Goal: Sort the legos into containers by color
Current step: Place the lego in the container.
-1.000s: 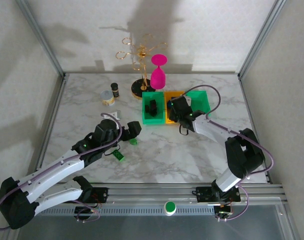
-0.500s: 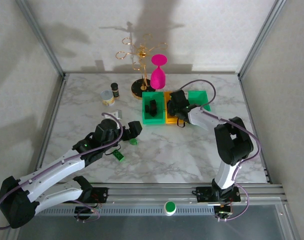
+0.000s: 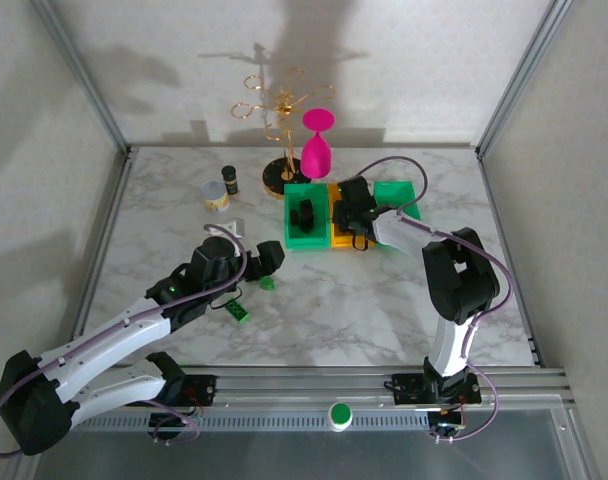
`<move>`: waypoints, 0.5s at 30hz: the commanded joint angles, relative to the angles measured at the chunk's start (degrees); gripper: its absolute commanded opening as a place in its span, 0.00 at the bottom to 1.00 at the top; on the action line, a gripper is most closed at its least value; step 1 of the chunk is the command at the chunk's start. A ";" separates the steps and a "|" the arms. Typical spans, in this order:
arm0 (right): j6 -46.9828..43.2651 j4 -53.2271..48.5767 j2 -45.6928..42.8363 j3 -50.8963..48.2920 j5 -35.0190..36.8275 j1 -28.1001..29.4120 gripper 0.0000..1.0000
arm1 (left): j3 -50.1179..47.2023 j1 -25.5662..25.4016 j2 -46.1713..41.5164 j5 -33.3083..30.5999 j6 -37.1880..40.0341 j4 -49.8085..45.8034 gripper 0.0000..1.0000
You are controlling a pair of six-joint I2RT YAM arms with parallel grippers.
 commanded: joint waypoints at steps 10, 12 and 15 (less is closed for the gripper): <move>-0.47 -3.44 -11.77 -2.36 -3.18 3.15 0.66 | 1.63 -0.15 -3.66 -2.79 1.07 -2.37 0.99; -0.38 -3.82 -13.61 -4.19 -3.46 5.43 0.67 | 1.15 -0.11 -4.98 -3.47 0.68 -3.71 1.00; 0.61 -3.88 -16.71 -7.79 -3.89 9.65 0.68 | -0.14 0.06 -8.00 -4.76 -0.45 -6.04 1.00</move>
